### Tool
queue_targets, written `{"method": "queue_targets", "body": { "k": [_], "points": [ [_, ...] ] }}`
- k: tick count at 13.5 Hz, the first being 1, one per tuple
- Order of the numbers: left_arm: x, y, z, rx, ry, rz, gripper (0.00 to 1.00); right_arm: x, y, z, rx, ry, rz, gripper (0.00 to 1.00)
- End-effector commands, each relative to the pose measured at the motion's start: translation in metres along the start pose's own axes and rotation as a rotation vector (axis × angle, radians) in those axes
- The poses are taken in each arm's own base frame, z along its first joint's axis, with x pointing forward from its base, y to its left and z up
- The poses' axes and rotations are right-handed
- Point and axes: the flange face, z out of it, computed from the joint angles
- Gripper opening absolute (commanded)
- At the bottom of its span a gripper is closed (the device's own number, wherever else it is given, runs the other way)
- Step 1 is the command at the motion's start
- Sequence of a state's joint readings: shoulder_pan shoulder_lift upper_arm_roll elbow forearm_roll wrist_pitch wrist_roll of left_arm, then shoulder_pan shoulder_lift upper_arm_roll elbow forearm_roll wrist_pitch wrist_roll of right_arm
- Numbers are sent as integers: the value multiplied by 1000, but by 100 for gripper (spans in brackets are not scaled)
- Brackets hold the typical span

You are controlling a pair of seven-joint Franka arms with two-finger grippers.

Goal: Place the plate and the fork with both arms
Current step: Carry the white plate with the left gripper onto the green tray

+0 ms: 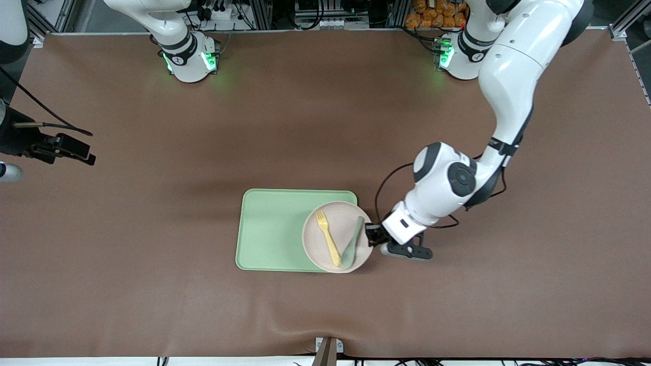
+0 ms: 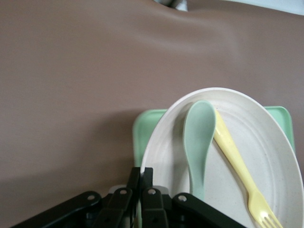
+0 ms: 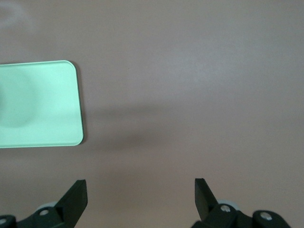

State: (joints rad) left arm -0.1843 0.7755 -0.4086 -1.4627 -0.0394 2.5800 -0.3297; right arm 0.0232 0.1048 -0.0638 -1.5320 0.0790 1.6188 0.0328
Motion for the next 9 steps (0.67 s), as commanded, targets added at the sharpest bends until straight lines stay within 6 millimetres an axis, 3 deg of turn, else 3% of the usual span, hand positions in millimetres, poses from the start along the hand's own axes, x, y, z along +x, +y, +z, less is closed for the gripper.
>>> {"method": "queue_targets", "body": {
  "k": [1, 5, 9],
  "points": [
    [-1, 20, 24, -34, 51, -14, 0, 8, -4, 6, 16, 1, -9, 100],
    [-21, 43, 62, -7, 86, 20, 0, 20, -15, 22, 13, 15, -34, 100],
    [-32, 41, 84, 0, 103, 21, 0, 31, -20, 46, 9, -3, -39, 100]
  ]
}}
